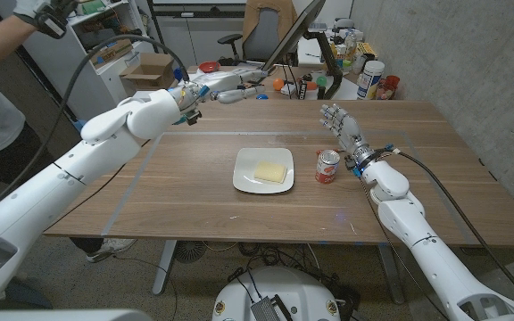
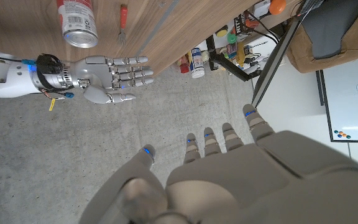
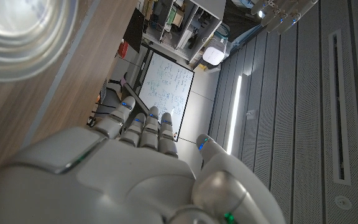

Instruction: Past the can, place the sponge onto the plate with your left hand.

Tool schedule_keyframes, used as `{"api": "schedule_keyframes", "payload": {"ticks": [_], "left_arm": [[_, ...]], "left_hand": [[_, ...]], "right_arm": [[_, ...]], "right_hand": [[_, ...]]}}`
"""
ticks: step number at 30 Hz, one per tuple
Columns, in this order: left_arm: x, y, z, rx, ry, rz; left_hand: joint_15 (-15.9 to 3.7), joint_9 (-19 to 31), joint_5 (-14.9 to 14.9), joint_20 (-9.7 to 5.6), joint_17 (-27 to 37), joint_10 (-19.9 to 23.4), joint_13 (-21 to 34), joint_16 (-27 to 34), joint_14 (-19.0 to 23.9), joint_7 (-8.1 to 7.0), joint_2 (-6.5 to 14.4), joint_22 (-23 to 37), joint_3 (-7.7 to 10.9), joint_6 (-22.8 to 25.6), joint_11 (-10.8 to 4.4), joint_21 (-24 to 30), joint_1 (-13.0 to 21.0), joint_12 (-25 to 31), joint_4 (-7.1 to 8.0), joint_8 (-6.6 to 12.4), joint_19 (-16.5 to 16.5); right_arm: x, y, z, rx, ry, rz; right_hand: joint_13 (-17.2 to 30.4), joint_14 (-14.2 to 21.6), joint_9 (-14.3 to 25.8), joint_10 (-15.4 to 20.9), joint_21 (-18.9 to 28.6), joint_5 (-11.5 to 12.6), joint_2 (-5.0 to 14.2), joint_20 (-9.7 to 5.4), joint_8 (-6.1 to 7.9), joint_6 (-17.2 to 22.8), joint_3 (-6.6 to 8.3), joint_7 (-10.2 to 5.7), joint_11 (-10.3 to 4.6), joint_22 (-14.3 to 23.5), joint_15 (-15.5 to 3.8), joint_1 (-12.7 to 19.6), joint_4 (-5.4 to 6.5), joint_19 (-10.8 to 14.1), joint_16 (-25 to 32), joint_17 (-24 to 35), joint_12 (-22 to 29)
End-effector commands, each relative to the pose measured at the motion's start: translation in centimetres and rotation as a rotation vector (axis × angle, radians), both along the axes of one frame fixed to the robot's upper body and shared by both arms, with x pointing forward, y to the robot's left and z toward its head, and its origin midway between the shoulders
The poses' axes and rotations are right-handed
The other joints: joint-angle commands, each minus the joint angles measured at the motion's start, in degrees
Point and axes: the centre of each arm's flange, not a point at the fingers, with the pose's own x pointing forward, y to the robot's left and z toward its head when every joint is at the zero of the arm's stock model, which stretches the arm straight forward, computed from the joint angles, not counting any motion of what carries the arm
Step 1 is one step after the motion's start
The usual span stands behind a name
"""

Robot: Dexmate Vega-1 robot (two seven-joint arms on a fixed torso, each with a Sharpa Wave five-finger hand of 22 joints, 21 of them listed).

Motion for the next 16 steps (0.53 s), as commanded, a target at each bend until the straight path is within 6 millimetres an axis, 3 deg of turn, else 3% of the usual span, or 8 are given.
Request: {"api": "schedule_keyframes", "payload": {"ticks": [1, 11, 16], "left_arm": [[-0.6, 1.6, 0.1, -0.005, 0.017, -0.026], [0.4, 3.1, 0.5, -0.048, 0.001, 0.017], [0.9, 3.4, 0.4, -0.072, 0.017, 0.02]], "left_hand": [[0.0, 0.2, -0.3, 0.18, 0.1, -0.4, 0.1, 0.4, -0.2, -0.32, 1.7, 0.2, 0.34, 0.3, 0.12, 0.1, -0.4, 0.3, -0.01, 0.2, -0.3], [-0.05, 0.2, -0.3, 0.18, 0.1, -0.3, 0.1, 0.4, -0.2, -0.19, 1.6, 0.2, 0.38, 0.6, 0.16, 0.2, -0.3, 0.3, -0.08, 0.28, -0.3], [-0.05, 0.2, -0.4, 0.18, 0.1, -0.2, 0.1, 0.5, -0.1, 0.0, 1.6, 0.2, 0.41, 0.8, 0.23, 0.2, -0.3, 0.4, -0.12, 0.33, -0.3]], "right_arm": [[-3.0, 0.1, -0.9, 0.013, -0.002, -0.065], [-4.4, 1.2, -2.9, 0.024, 0.001, -0.063], [-4.5, 1.1, -3.0, 0.037, -0.012, -0.061]], "right_hand": [[0.2, 0.7, 0.3, 0.7, 0.3, 0.3, 3.34, -2.85, 0.27, 0.9, 0.19, 0.22, 0.21, 0.2, -0.05, 0.2, -0.23, 0.7, 0.3, 0.1, 0.5], [0.2, 1.6, 0.4, 2.1, 0.4, 0.2, 3.29, -2.86, 0.56, 2.3, 0.23, 0.6, 0.37, 0.2, -0.01, 0.2, -0.25, 1.1, 0.5, 0.1, 0.8], [0.2, 1.7, 0.3, 2.1, 0.4, 0.2, 3.3, -2.89, 0.5, 2.4, 0.22, 0.56, 0.45, 0.2, -0.08, 0.2, -0.2, 1.2, 0.4, 0.1, 0.7]]}}
